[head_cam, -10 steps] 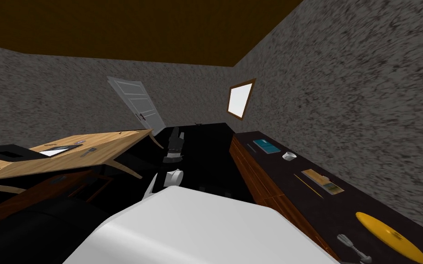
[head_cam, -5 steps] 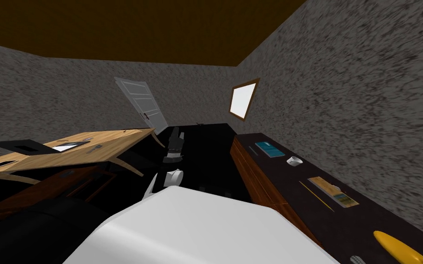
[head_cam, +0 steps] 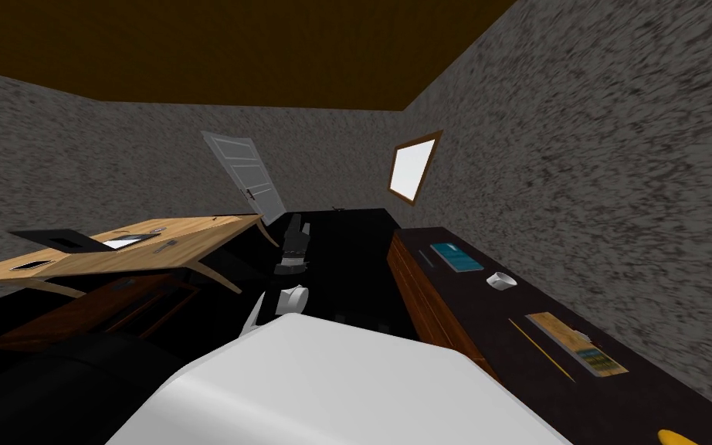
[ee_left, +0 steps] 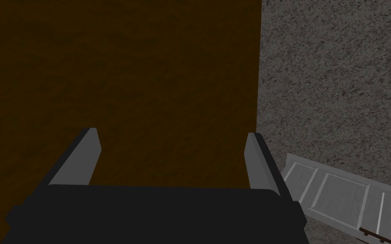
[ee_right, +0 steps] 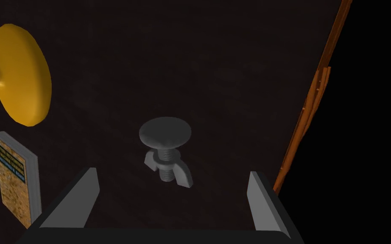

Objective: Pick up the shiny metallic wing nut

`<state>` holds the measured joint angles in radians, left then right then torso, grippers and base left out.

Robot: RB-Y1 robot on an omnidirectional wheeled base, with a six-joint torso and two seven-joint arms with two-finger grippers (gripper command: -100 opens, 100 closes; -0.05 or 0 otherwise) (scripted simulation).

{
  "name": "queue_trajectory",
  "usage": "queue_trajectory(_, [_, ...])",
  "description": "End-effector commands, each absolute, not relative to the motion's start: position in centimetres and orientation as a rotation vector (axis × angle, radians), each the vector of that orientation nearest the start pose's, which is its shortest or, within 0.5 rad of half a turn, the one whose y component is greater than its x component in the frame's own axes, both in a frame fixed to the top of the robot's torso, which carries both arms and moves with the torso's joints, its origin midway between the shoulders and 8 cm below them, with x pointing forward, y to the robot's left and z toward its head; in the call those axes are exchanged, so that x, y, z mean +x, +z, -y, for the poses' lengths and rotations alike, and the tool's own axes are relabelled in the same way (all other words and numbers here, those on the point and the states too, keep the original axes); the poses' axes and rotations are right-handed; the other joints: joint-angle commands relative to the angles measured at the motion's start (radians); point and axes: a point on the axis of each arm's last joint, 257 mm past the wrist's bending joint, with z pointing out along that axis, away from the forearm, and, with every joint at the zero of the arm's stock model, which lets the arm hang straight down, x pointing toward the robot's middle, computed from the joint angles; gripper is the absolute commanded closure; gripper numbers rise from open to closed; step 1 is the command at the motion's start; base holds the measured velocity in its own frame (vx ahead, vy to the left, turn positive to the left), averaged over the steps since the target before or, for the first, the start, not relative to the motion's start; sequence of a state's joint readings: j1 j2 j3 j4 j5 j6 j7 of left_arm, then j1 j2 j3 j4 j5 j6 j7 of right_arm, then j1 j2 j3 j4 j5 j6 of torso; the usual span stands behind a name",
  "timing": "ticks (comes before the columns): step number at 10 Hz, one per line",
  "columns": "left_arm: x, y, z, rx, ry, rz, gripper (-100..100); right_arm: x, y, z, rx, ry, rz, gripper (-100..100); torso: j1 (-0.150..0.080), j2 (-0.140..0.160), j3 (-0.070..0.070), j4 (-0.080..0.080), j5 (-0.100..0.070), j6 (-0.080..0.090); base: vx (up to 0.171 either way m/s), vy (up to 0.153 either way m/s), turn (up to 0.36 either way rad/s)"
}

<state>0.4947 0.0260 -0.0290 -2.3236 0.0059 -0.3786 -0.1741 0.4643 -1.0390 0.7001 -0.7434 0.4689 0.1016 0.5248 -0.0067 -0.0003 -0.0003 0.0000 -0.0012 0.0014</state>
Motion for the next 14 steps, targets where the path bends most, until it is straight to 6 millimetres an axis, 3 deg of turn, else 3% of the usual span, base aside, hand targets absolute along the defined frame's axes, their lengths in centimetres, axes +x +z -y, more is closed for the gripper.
queue_trajectory(1, [35.7, 2.2, -26.9, -0.632, -1.161, -0.727, 0, -7.1, -49.9, 72.3, -0.573, -0.908, -3.019, -100, 0.000, 0.000, 0.000, 0.000, 0.000, 0.000, 0.029, -0.082, 0.050])
queue_trajectory(4, [35.7, 2.2, -26.9, -0.632, -1.161, -0.727, 0, -8.5, -51.0, 71.1, -0.607, -0.878, -3.051, -100, -0.001, 0.000, 0.000, 0.000, 0.000, 0.000, 0.049, -0.117, 0.054])
queue_trajectory(6, [35.7, 2.2, -26.9, -0.632, -1.161, -0.727, 0, -9.0, -52.9, 68.6, -0.623, -0.803, -3.071, -100, 0.001, 0.002, 0.001, 0.000, 0.000, 0.000, 0.021, -0.118, 0.034])
queue_trajectory(8, [35.7, 2.2, -26.9, -0.632, -1.161, -0.727, 0, -8.8, -52.6, 68.7, -0.620, -0.816, -3.070, -100, 0.000, 0.002, 0.001, 0.000, 0.000, 0.000, 0.018, -0.069, 0.023])
queue_trajectory(9, [35.7, 2.2, -26.9, -0.632, -1.161, -0.727, 0, -8.8, -52.7, 68.7, -0.621, -0.813, -3.070, 0, 0.004, 0.003, 0.002, 0.001, 0.001, 0.000, 0.002, -0.009, 0.001])
queue_trajectory(10, [35.7, 2.2, -26.9, -0.632, -1.161, -0.727, 0, -9.0, -53.5, 67.9, -0.613, -0.813, -3.075, -100, 0.006, 0.003, 0.002, 0.001, 0.001, 0.000, -0.010, -0.057, 0.040])
queue_trajectory(13, [35.7, 2.2, -26.9, -0.632, -1.161, -0.727, 0, -9.1, -54.2, 67.3, -0.606, -0.814, -3.078, -100, 0.002, 0.003, 0.002, 0.001, 0.000, 0.000, 0.003, -0.069, 0.032])
queue_trajectory(14, [35.7, 2.2, -26.9, -0.632, -1.161, -0.727, 0, -9.2, -54.2, 67.3, -0.607, -0.813, -3.079, 100, 0.005, 0.003, 0.002, 0.001, 0.001, 0.000, 0.000, 0.000, 0.000])
